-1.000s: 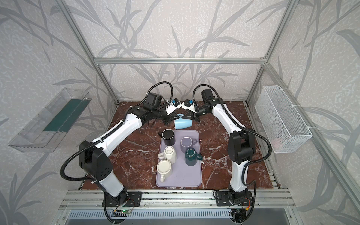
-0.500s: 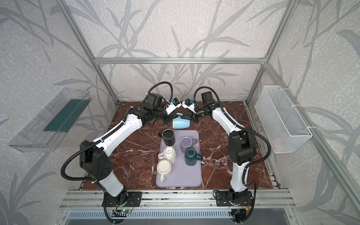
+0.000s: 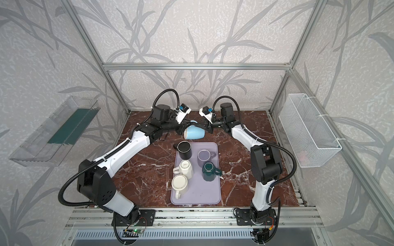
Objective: Turn the mug right side up
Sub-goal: Pick up the mug from the tray.
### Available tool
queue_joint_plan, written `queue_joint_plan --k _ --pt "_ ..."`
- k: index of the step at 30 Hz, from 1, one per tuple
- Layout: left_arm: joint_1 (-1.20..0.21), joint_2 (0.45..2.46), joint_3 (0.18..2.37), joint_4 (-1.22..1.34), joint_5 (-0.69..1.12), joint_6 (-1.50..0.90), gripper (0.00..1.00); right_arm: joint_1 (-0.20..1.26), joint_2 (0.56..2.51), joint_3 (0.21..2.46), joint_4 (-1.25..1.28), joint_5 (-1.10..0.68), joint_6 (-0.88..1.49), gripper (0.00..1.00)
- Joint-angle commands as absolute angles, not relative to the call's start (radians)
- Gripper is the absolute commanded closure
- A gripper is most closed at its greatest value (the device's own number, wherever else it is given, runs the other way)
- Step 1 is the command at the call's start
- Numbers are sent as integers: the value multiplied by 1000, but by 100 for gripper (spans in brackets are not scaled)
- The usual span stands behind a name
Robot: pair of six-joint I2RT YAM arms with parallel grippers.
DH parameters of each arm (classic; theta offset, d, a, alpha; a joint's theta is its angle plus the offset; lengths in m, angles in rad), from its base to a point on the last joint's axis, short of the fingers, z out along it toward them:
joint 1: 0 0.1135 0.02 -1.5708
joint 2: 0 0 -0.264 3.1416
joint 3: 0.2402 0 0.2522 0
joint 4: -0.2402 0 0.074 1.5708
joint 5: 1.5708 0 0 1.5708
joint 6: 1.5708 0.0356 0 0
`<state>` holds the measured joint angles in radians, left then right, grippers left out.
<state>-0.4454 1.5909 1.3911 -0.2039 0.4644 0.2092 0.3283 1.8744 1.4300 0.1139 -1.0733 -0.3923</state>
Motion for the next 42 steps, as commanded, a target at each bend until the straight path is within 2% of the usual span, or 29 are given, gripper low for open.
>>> queue_joint_plan --k 1,6,9,12,21,29,35,42 --pt "-432 1532 1429 -55 495 196 87 315 1862 1401 138 -1046 -331 100" --pt "-429 1576 1472 -102 531 224 92 314 1860 1395 115 -1067 -354 100" --pt "-429 1614 1508 -142 552 237 91 315 1859 1393 109 -1088 -357 100" --pt "-428 1634 1518 -158 563 248 88 314 1858 1390 111 -1103 -353 100" --pt "-425 1640 1510 -157 594 267 65 311 1856 1391 91 -1115 -353 100" --pt "-420 1634 1505 -138 554 216 64 307 1850 1379 112 -1078 -321 100" --pt "-422 1579 1459 -87 454 120 64 304 1848 1322 263 -967 -184 100" --pt "-423 1466 1358 -50 239 20 64 302 1855 1244 421 -676 6 100"
